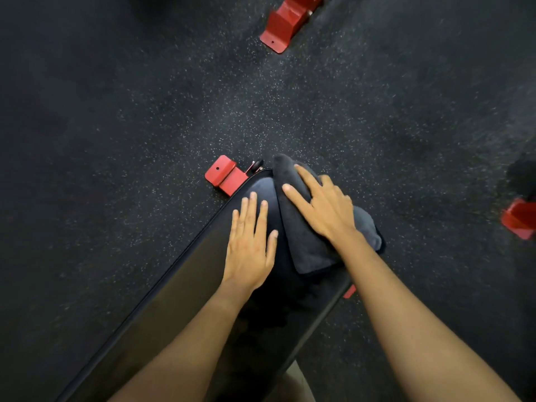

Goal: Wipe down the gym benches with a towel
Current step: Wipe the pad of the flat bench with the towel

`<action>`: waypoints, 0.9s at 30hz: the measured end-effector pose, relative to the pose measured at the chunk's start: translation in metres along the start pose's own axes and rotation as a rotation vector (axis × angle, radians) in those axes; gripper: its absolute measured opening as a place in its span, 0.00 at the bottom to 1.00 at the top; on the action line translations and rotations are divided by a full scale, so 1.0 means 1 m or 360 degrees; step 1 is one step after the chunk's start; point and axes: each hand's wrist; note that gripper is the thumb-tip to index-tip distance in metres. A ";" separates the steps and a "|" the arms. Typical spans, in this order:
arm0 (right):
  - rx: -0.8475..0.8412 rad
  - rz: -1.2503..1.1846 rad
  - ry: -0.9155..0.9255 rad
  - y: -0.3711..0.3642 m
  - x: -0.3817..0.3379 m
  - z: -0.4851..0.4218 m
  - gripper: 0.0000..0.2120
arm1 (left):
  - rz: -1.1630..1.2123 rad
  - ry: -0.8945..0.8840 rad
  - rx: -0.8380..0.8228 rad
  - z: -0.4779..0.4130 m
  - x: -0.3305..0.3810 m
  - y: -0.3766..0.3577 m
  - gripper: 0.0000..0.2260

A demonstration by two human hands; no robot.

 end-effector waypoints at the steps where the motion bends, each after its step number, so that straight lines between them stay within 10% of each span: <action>1: 0.0039 0.0008 -0.0020 0.000 0.008 0.008 0.32 | -0.0007 -0.0079 -0.0040 0.005 0.001 0.000 0.24; 6: 0.0277 -0.0100 -0.0381 -0.009 0.035 0.053 0.36 | -0.0001 -0.0278 -0.0164 0.045 0.007 0.001 0.23; 13: 0.0853 -0.1283 -0.1236 -0.073 0.017 0.151 0.36 | -0.0051 -0.0414 -0.0229 0.096 -0.014 0.012 0.23; 22: 0.0829 -0.1620 -0.1083 -0.162 -0.058 0.285 0.45 | -0.0100 -0.0408 -0.0415 0.197 -0.082 0.050 0.22; 27: 0.1054 -0.1507 -0.1169 -0.155 -0.050 0.254 0.32 | -0.0151 -0.0399 -0.0451 0.263 -0.123 0.073 0.23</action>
Point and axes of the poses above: each hand's wrist, its own z-axis away from the middle knuckle, its own y-axis out of the back of the hand, x = y × z, and after that the axes turned 5 degrees about x, right-handed
